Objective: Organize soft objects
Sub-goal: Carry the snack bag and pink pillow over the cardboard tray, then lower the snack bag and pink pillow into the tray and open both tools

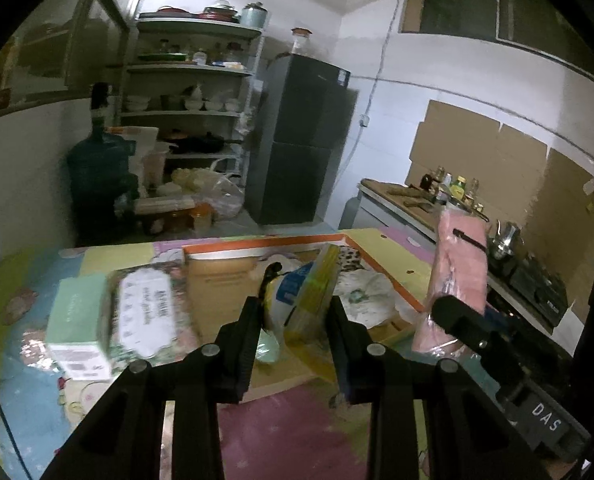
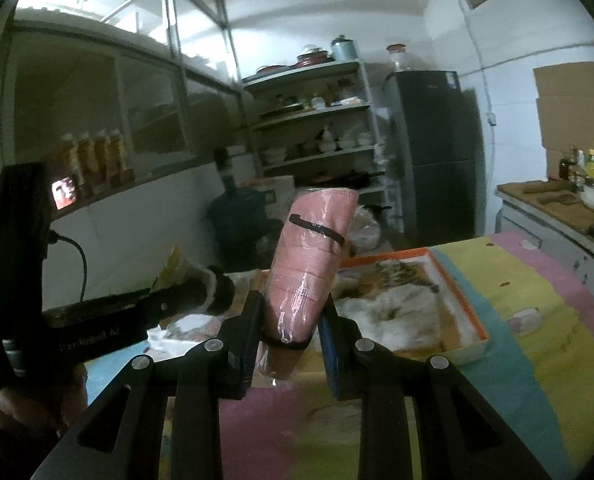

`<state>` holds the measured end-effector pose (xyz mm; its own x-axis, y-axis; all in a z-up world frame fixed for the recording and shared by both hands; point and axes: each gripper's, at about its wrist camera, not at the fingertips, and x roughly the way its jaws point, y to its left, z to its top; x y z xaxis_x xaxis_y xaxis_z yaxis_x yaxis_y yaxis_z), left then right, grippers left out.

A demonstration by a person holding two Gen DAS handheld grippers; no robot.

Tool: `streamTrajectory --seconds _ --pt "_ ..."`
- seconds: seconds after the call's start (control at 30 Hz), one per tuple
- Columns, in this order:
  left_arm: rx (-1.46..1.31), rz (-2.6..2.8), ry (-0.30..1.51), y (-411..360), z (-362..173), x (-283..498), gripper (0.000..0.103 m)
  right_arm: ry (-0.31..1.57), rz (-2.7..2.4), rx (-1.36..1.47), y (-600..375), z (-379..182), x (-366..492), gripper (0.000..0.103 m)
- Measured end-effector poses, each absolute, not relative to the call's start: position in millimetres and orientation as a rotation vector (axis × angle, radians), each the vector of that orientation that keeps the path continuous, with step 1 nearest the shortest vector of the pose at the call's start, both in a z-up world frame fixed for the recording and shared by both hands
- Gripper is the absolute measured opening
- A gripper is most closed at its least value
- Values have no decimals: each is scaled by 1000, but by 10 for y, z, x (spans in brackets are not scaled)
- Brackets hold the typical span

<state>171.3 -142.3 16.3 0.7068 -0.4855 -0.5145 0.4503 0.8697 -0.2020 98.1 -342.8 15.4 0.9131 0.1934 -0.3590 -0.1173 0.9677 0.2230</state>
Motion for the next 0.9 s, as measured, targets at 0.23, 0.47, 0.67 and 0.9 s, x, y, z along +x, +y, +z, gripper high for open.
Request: streamTrajectory --seconds 0.23,0.47,0.67,0.9 --pt "-53 -551 603 -1742 92 1901 33 398 125 212 -3724 91 1100 28" --pt "-36 -561 615 -2024 23 2115 33 422 105 240 -3992 -21 1257 28" --pt "-33 -563 637 -2196 -84 2278 33 458 109 253 -4120 -128 1453 28" --pt "-36 -555 661 -2288 -218 2455 33 503 125 253 -4183 -256 1667 28"
